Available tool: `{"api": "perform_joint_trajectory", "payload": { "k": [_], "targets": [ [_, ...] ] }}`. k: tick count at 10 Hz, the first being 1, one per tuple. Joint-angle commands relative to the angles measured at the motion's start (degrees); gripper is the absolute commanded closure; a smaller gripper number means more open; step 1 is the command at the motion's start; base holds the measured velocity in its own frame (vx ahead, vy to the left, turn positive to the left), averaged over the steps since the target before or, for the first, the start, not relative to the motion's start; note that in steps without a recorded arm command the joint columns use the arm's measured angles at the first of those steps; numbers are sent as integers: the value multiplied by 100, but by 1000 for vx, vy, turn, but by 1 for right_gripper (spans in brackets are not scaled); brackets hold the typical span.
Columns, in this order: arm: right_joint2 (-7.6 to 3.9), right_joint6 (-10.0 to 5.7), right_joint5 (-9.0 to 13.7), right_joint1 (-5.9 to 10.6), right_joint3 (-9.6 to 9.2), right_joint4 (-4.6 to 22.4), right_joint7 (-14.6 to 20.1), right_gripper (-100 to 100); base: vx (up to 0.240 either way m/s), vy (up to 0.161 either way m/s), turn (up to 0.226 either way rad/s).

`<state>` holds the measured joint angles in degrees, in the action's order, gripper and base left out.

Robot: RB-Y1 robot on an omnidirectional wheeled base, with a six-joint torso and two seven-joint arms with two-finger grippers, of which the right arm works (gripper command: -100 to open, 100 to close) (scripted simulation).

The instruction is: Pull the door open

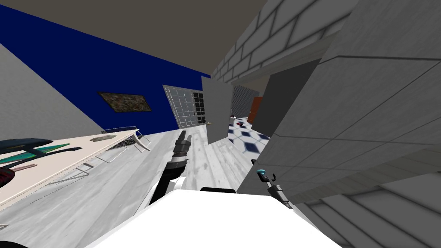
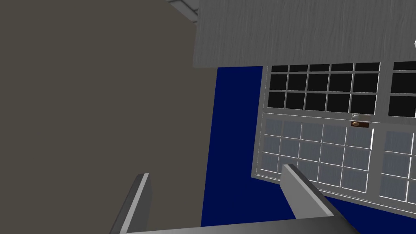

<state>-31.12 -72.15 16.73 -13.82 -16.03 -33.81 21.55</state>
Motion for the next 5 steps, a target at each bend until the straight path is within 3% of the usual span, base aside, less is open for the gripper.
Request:
{"api": "perform_joint_trajectory", "payload": {
  "k": [1, 2, 3, 5],
  "targets": [
    [0, 0, 0, 0, 0, 0, 0, 100, -86, -25, 34],
    [56, 45, -59, 173, 21, 144, 10, 100, -152, -12, 101],
    [65, 54, -70, 209, 28, 173, 11, 100, -197, -26, 112],
    [128, 113, -140, 445, 73, 360, 23, 100, -184, -52, 118]
  ]
}}
